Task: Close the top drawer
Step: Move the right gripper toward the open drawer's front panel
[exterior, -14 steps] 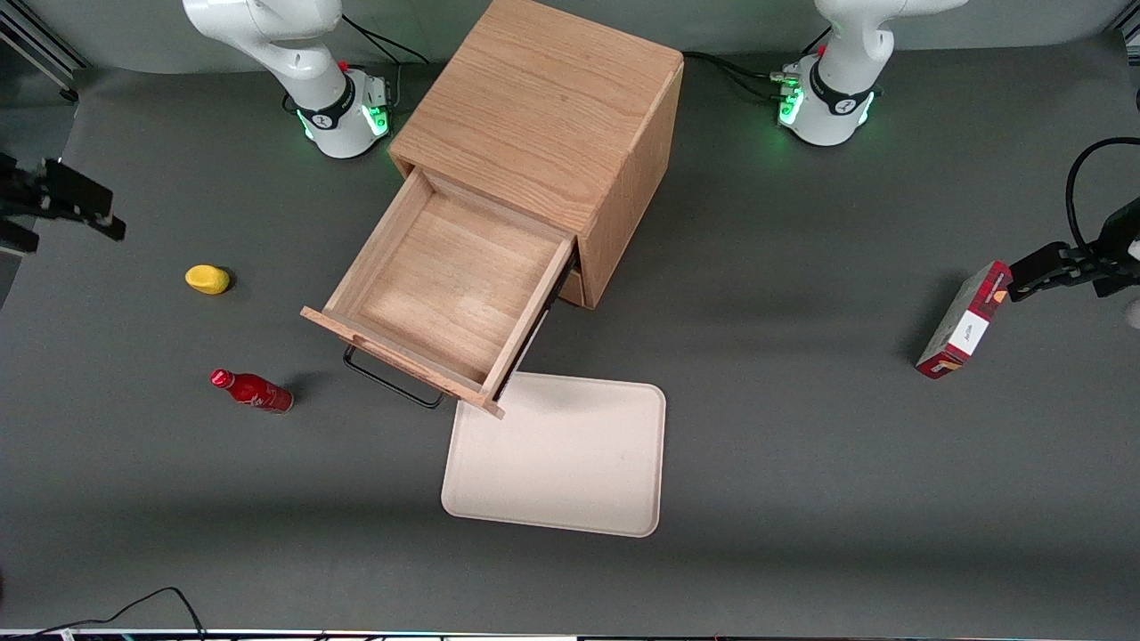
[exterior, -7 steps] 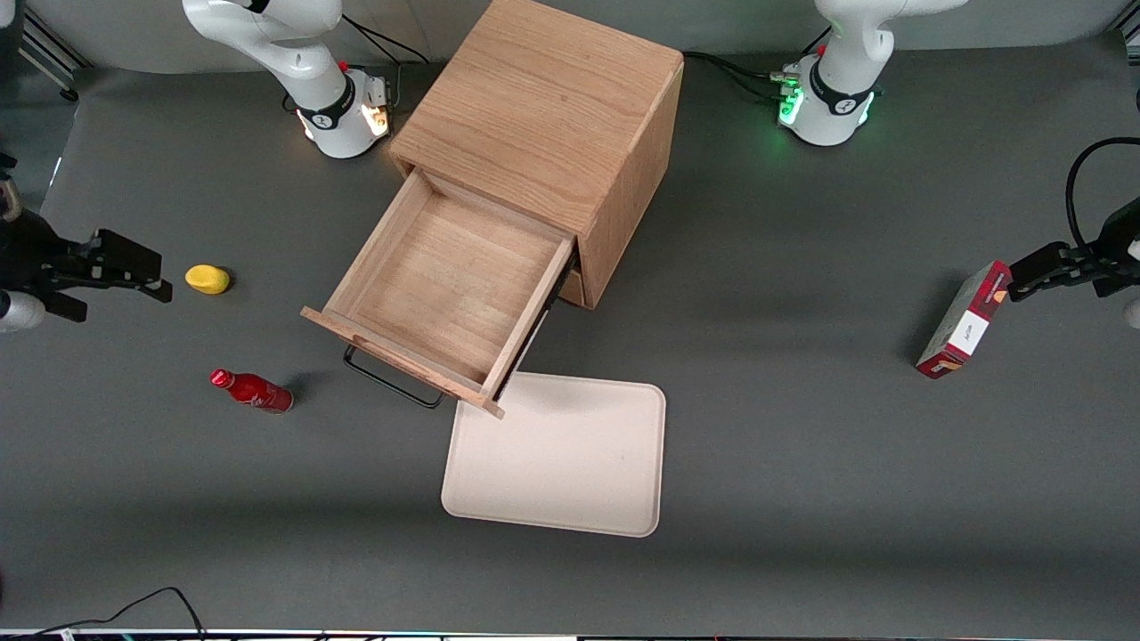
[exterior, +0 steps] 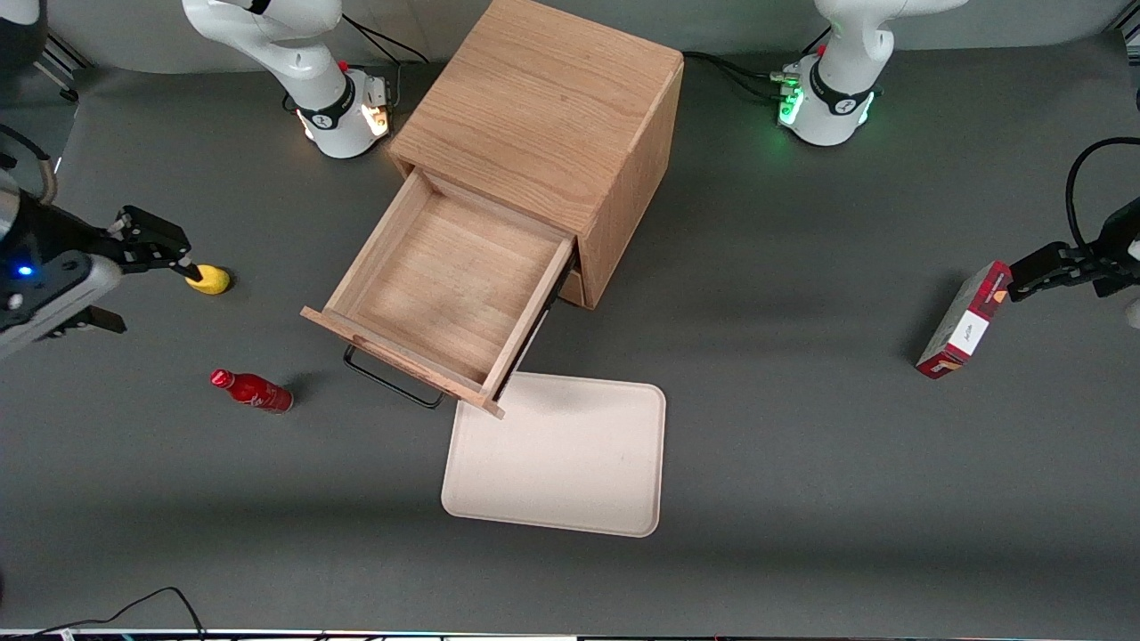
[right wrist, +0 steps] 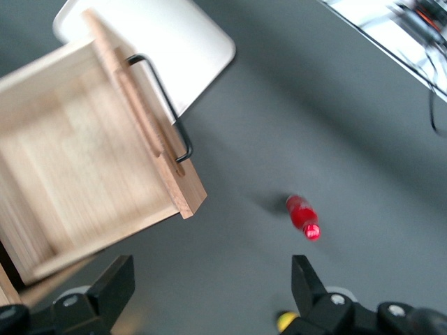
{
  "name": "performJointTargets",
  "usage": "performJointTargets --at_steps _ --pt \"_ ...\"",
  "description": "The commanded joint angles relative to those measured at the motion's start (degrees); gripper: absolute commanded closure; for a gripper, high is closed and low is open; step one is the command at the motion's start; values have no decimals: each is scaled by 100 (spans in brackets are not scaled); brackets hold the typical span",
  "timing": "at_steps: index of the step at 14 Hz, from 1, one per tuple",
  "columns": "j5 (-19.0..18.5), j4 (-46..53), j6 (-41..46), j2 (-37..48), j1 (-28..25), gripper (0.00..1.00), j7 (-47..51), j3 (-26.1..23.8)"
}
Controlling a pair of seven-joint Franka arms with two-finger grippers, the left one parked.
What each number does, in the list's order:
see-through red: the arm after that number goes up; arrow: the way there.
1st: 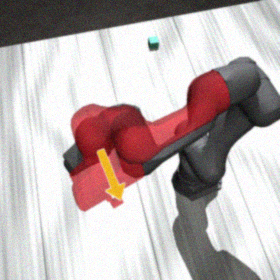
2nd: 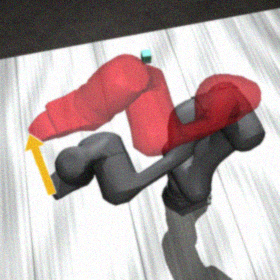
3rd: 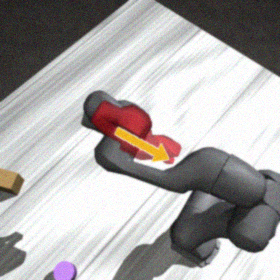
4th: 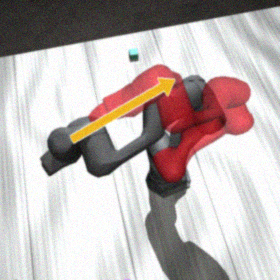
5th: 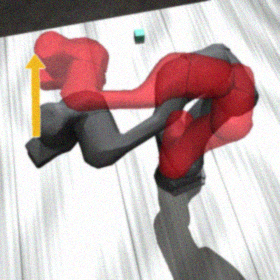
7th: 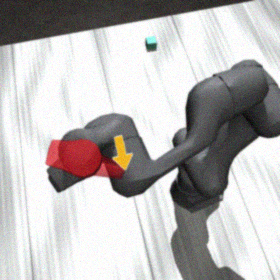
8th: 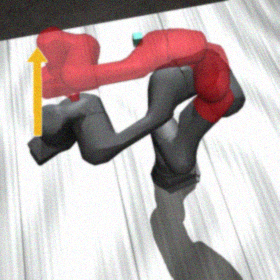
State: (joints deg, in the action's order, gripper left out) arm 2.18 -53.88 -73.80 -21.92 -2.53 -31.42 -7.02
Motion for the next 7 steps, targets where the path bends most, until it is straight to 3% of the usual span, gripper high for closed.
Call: performJointTargets --at_steps 1,4,7 --pt "99 202 -11 -338 -177 0 -1188 -106" --pt "108 387 -47 -673 -187 0 -1367 -492" --pt "125 387 -21 -691 -169 0 -1367 -502"
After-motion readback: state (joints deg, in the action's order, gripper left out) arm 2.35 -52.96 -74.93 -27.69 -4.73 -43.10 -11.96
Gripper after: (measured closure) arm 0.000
